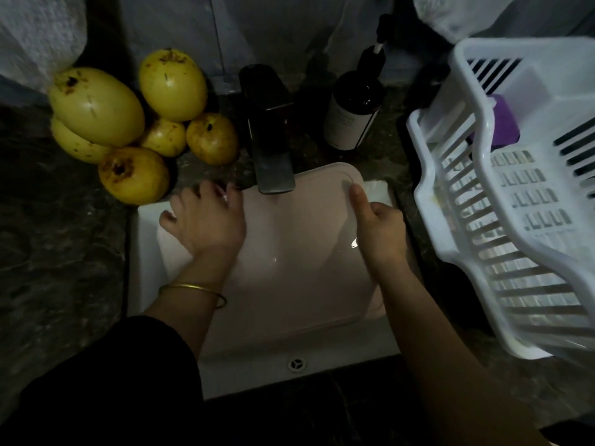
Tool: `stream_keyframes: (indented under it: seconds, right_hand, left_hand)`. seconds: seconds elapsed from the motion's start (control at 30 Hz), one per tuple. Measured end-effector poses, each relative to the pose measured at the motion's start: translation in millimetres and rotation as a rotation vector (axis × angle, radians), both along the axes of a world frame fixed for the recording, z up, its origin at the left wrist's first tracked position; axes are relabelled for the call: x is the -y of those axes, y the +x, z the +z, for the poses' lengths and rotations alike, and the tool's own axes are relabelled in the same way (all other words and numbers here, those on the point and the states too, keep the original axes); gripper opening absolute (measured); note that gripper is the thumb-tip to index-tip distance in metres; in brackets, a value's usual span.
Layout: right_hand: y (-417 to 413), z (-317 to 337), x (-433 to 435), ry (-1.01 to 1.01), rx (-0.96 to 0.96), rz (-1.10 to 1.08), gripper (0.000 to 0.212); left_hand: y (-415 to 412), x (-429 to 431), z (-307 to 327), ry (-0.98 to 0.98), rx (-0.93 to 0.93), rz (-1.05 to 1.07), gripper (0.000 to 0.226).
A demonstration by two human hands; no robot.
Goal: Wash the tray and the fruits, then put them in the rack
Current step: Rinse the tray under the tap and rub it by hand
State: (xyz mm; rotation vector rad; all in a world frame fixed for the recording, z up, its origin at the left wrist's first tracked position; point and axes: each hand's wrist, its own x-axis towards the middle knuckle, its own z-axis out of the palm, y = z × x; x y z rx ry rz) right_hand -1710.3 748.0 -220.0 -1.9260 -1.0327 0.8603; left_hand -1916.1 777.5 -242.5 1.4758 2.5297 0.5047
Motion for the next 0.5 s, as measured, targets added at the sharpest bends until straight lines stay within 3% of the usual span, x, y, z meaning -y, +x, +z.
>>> stream_keyframes:
  seconds: [0.37, 0.43, 0.5]
  right_hand:
    - [4, 0, -2, -0.053, -0.056, -0.027, 0.059]
    - [9, -2, -3, -0.068, -0.083, -0.056, 0.059]
    - [14, -4, -3, -0.105, -0.095, -0.076, 0.057]
  left_hand:
    - [-20, 20, -6, 0.129, 0.029, 0.16, 0.05]
    - [-22, 29, -6, 0.105, 0.118, 0.174, 0.054]
    - [-28, 36, -7, 0.075, 0.326, 0.225, 0.058]
